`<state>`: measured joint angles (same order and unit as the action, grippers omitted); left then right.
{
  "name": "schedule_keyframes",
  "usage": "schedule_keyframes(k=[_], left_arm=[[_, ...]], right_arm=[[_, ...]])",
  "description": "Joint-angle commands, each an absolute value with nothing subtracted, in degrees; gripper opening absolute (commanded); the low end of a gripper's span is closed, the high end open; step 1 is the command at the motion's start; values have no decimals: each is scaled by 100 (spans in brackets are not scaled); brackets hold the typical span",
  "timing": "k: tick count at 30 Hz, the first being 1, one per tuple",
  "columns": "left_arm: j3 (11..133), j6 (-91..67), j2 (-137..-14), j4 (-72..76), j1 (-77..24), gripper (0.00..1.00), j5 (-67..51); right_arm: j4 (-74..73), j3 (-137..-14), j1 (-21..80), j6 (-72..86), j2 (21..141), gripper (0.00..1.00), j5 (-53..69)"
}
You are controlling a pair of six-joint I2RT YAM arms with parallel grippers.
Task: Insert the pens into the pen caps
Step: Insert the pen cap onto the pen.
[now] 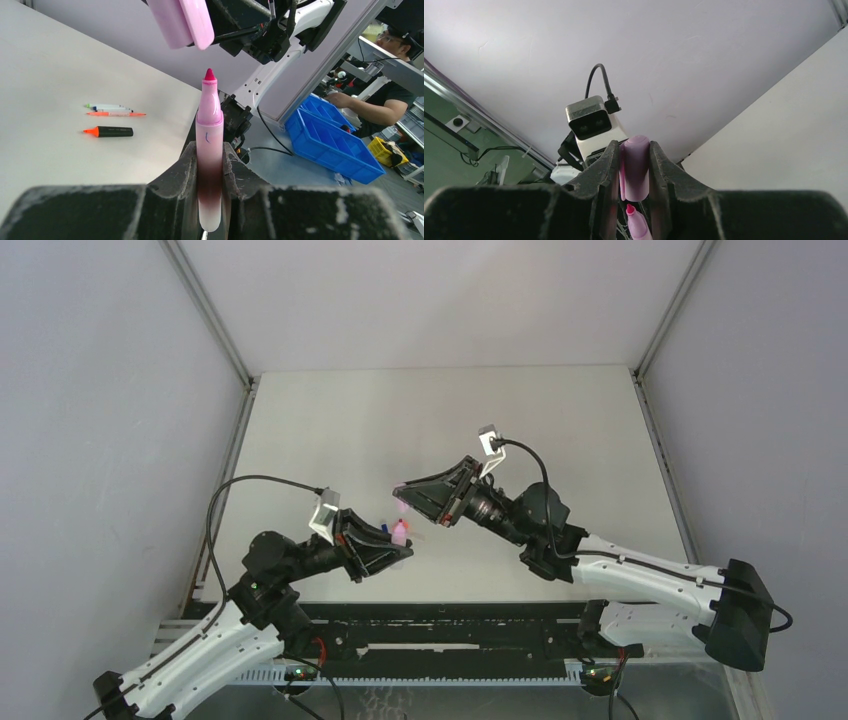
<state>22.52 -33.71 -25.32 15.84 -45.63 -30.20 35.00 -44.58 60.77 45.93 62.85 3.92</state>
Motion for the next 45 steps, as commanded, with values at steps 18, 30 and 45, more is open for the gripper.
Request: schedule_keyframes(k=[18, 30, 45], left_arm=[[2639, -3589, -2480, 2208, -4597, 0, -3116], [2644, -3794, -2459, 2657, -4597, 0, -3114], [2931, -4046, -2610, 3334, -4597, 0, -3397]], right_arm=[[4079, -4362, 6249, 4755, 6326, 0, 780], [4597, -4206, 6318, 4868, 6451, 0, 1151], [5107, -3909, 6577, 4428, 6513, 0, 1488]])
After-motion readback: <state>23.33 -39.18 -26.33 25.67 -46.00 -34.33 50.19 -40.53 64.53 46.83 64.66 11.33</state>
